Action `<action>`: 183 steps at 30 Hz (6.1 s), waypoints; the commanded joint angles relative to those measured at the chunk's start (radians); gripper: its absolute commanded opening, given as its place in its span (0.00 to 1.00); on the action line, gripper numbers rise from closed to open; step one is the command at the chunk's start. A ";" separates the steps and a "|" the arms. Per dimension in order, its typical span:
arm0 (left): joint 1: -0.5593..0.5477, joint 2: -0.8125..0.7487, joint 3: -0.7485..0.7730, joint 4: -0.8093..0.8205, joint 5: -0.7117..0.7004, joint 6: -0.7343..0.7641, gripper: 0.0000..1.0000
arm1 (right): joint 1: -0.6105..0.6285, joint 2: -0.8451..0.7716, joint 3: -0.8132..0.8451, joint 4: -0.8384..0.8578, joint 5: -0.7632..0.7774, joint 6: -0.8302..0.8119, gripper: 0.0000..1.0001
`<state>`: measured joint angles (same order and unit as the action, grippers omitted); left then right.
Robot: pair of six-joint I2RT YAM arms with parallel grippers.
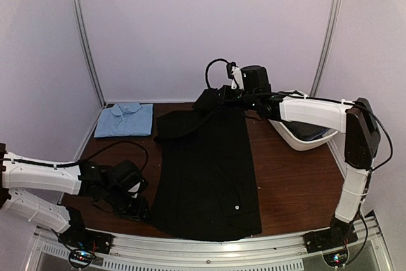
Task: Fold and stack the long sleeve shirts
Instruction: Pick up the 1/3-folded shirt from the center of the board, then fold the 1/3-folded shirt at the center of the board, then fold the sleeve of the rectangle-folded shirt.
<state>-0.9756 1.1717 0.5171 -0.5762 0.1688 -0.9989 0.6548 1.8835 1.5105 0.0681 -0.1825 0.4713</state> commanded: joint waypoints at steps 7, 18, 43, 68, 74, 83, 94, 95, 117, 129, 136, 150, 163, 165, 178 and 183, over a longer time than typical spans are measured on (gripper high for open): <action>-0.106 0.000 -0.043 0.053 -0.053 -0.139 0.35 | -0.003 -0.076 0.073 -0.012 0.015 -0.018 0.00; -0.106 0.077 -0.010 0.065 -0.153 -0.166 0.31 | -0.002 -0.066 0.147 -0.048 0.004 -0.033 0.00; -0.141 0.163 0.340 0.000 -0.051 0.219 0.00 | -0.098 -0.101 0.295 -0.181 0.135 -0.187 0.00; -0.174 0.511 0.545 0.118 0.265 0.476 0.00 | -0.205 -0.277 0.100 -0.112 0.146 -0.195 0.00; -0.175 0.536 0.549 0.130 0.287 0.486 0.00 | -0.204 -0.272 0.134 -0.095 0.113 -0.199 0.00; -0.175 0.569 0.548 0.151 0.311 0.496 0.00 | -0.204 -0.265 0.179 -0.071 0.053 -0.219 0.01; -0.175 0.596 0.552 0.162 0.340 0.516 0.00 | -0.204 -0.279 0.157 -0.070 0.043 -0.240 0.01; -0.175 0.598 0.552 0.162 0.344 0.520 0.00 | -0.204 -0.283 0.148 -0.071 0.043 -0.242 0.01; -0.100 0.536 0.739 0.120 0.398 0.518 0.52 | -0.204 -0.587 -0.374 0.210 -0.063 -0.140 0.03; 0.193 0.691 0.886 0.259 0.262 0.421 0.41 | -0.204 -0.644 -0.551 0.360 -0.259 -0.065 0.05; 0.258 0.926 1.051 0.358 0.212 0.372 0.33 | -0.203 -0.660 -0.620 0.456 -0.417 0.024 0.05; 0.272 1.261 1.382 0.406 0.221 0.277 0.32 | -0.149 -0.638 -0.562 0.455 -0.556 0.058 0.06; 0.279 1.263 1.397 0.445 0.289 0.258 0.32 | -0.108 -0.603 -0.620 0.411 -0.527 0.046 0.06; 0.284 1.222 1.338 0.475 0.301 0.249 0.32 | -0.107 -0.598 -0.642 0.429 -0.525 0.057 0.06; 0.329 1.104 1.163 0.561 0.325 0.217 0.32 | -0.108 -0.628 -0.663 0.429 -0.337 0.067 0.03; 0.347 1.058 1.105 0.569 0.309 0.196 0.31 | -0.073 -0.630 -0.697 0.489 -0.387 0.096 0.03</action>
<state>-0.6445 2.3024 1.6653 -0.0593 0.4782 -0.7815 0.5465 1.2743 0.8394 0.4854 -0.5488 0.5400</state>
